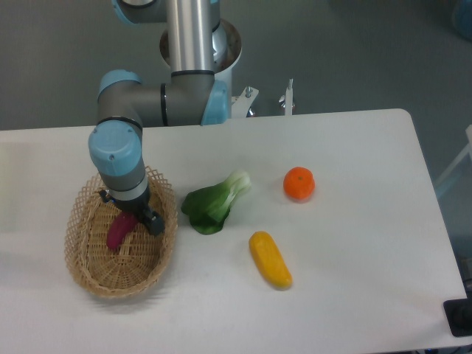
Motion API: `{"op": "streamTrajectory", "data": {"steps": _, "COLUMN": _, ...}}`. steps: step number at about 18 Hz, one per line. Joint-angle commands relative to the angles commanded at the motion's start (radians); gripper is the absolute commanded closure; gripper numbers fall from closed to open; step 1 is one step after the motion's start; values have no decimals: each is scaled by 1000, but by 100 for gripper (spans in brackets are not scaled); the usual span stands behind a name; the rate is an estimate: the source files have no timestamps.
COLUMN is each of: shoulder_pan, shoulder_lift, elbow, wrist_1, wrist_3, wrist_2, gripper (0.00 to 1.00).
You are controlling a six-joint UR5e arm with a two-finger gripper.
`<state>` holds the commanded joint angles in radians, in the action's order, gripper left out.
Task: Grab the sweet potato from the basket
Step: 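Lower the gripper and close it on the purple sweet potato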
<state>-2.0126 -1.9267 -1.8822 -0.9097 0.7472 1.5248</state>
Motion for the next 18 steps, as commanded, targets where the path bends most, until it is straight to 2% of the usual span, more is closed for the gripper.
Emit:
{"op": "streamTrajectory", "data": {"steps": 5, "shoulder_pan": 2, "shoulder_lift": -11, "elbow": -5, "wrist_1": 3, "wrist_3": -64, "wrist_2": 0, "gripper": 0}}
{"op": "streamTrajectory", "data": {"steps": 9, "shoulder_pan": 17, "shoulder_lift": -34, "elbow": -3, "wrist_1": 78, "wrist_3": -159, "wrist_2": 0, "gripper": 0}}
{"op": "streamTrajectory", "data": {"steps": 10, "shoulder_pan": 18, "shoulder_lift": -40, "elbow": -3, "wrist_1": 81, "wrist_3": -166, "wrist_2": 0, "gripper": 5}}
{"op": "streamTrajectory", "data": {"steps": 14, "shoulder_pan": 21, "shoulder_lift": -49, "elbow": 0, "wrist_1": 78, "wrist_3": -169, "wrist_2": 2, "gripper": 40}}
{"op": "streamTrajectory", "data": {"steps": 18, "shoulder_pan": 23, "shoulder_lift": -43, "elbow": 5, "wrist_1": 75, "wrist_3": -183, "wrist_2": 0, "gripper": 65}}
